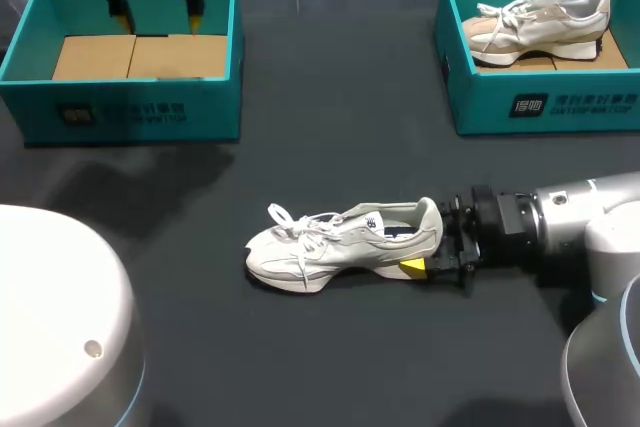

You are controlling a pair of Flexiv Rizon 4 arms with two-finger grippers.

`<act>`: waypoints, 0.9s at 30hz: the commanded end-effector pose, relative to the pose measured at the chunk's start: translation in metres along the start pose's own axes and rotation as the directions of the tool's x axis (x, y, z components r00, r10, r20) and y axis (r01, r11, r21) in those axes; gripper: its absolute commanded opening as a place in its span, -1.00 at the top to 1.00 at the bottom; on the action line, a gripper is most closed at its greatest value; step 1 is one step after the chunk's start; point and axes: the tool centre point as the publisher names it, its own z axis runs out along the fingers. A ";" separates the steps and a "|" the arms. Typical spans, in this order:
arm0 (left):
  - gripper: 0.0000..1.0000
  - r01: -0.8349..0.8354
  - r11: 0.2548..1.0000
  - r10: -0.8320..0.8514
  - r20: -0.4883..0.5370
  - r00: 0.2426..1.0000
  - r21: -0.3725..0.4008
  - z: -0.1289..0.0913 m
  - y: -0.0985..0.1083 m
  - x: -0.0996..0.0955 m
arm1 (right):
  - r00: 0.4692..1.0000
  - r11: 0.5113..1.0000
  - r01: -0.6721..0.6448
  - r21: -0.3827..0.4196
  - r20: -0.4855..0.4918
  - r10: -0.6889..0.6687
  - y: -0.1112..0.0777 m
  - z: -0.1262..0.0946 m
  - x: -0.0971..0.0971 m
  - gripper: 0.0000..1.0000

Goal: Take the shoe out of the shoebox, open the shoe tongue, remove and reinsert the insole, then place the shoe into the shoebox

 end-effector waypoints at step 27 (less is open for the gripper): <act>-1.00 -0.197 0.875 0.200 -0.040 0.979 -0.442 -0.001 0.127 0.155 | 1.000 1.000 0.000 0.004 0.002 0.000 0.000 0.000 0.000 1.00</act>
